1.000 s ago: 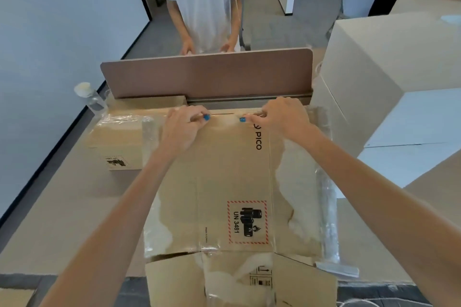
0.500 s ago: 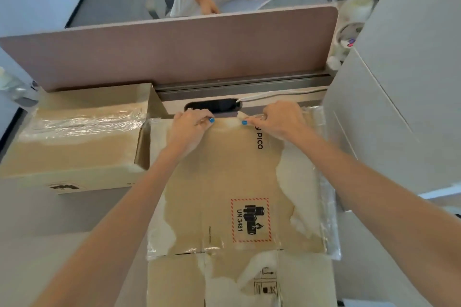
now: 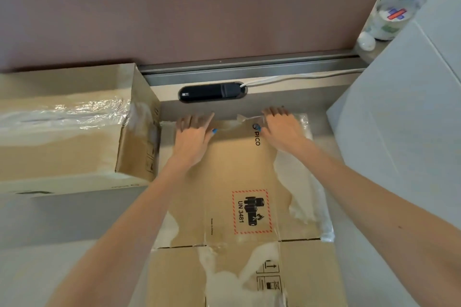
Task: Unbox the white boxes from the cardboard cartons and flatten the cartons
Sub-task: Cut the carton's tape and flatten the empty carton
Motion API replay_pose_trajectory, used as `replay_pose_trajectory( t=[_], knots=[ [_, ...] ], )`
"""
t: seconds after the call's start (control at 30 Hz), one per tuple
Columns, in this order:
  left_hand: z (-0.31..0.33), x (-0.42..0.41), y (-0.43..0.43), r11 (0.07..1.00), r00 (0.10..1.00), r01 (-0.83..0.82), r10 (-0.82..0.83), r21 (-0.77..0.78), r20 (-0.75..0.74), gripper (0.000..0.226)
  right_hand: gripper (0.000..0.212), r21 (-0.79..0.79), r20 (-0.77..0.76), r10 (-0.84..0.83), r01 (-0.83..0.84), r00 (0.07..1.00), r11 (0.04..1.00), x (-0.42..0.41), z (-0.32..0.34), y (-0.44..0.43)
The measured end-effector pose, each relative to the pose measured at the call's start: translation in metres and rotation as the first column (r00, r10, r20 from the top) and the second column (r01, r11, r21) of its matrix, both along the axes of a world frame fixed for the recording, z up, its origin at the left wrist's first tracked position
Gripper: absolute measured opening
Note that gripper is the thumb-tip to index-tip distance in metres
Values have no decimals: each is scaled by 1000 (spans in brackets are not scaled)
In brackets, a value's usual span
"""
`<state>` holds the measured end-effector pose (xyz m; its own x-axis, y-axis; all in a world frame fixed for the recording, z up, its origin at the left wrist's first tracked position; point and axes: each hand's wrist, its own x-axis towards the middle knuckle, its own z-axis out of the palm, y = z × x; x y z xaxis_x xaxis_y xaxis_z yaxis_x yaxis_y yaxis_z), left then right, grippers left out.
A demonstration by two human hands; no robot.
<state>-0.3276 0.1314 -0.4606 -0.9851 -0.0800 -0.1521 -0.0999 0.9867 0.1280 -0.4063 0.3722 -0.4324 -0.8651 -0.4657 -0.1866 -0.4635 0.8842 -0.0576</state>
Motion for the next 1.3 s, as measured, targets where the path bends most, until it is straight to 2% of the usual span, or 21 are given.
replay_pose_trajectory(
  t=[0.07,0.17,0.27,0.37,0.67,0.93,1.07,1.2,1.3],
  knots=[
    [-4,12,2,999,1000,-23,23,29,5,58,58,0,7,19,-19,1000,1000,12,-9,4],
    [-6,39,12,998,999,-40,40,49,-9,56,56,-82,8,21,-20,1000,996,44,-17,7],
    [-11,68,26,996,1000,-29,29,87,2,55,60,-149,45,-29,35,999,988,82,-25,6],
    [-21,80,33,996,1000,-22,23,89,-10,57,66,-151,56,-69,77,996,986,103,-37,3],
    [-36,49,26,1000,999,-21,21,8,-25,57,68,-83,-42,-65,61,997,995,76,-56,-4],
    [-45,44,25,1000,996,-18,18,-7,-84,59,67,-132,-73,-68,58,995,989,72,-60,-5],
    [-40,41,25,1000,999,-29,29,0,-26,60,68,-73,-61,-75,71,995,995,72,-58,-9],
    [-19,36,21,999,989,8,-13,41,146,63,68,-3,9,-72,72,997,997,71,-47,-10],
    [-7,60,28,999,990,3,-9,48,140,62,64,13,60,-40,39,997,999,77,-31,-9]
  ],
)
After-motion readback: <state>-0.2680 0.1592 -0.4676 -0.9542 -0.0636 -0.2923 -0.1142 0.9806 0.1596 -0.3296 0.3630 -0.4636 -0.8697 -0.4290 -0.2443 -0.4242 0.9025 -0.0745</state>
